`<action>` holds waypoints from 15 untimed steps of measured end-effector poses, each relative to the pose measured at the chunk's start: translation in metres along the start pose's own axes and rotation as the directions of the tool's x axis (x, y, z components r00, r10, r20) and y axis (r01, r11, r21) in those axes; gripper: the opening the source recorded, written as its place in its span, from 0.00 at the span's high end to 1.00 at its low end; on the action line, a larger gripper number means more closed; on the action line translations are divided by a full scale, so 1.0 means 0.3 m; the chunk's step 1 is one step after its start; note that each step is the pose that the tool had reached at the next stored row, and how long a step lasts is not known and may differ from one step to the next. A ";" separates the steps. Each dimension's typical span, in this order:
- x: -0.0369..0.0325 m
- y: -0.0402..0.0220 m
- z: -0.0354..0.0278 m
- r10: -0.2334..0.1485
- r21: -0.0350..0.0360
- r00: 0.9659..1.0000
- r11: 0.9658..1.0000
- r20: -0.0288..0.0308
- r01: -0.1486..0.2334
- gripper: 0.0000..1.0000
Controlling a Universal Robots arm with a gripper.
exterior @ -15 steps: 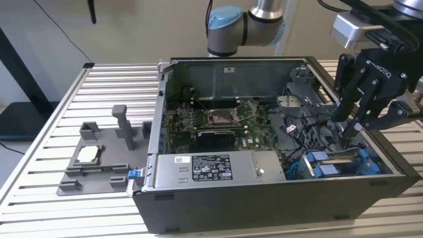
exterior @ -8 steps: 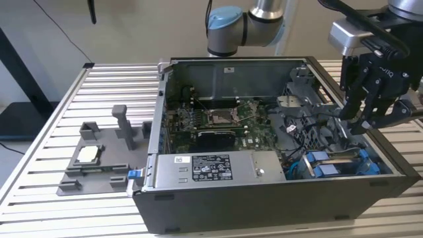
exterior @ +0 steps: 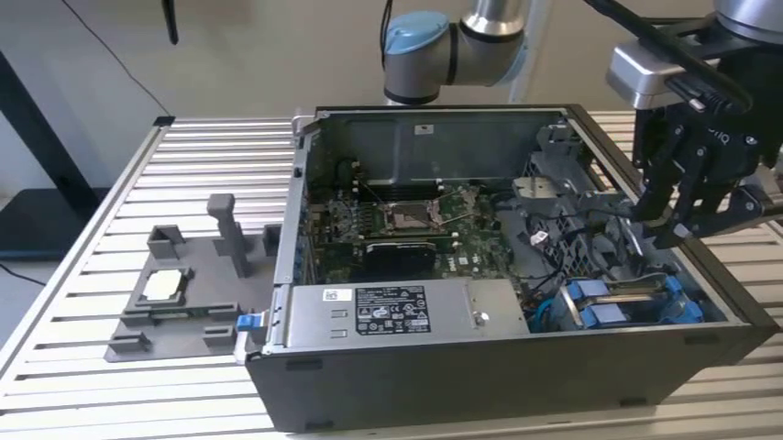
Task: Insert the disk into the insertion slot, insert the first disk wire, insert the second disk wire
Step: 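Insert the disk into the insertion slot, then insert the first disk wire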
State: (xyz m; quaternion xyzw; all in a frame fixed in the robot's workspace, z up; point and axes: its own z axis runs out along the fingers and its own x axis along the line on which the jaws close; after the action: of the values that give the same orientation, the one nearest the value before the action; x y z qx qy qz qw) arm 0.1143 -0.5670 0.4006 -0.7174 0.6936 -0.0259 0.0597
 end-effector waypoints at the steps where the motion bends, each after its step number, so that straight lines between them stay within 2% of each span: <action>1: -0.001 0.000 0.001 -0.001 0.006 1.000 1.000 0.000 0.001 0.60; 3: -0.005 0.000 0.004 -0.002 0.016 1.000 1.000 0.002 0.002 0.60; 7: -0.015 -0.003 0.013 -0.005 0.027 1.000 1.000 0.003 0.005 0.60; 9: -0.020 -0.008 0.021 -0.006 0.030 1.000 1.000 0.004 0.006 0.60; 15: -0.039 -0.034 0.049 -0.007 0.033 1.000 0.999 0.005 0.007 0.60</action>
State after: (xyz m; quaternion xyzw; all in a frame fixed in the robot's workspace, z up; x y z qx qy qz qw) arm 0.1257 -0.5543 0.3877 -0.7188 0.6904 -0.0356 0.0734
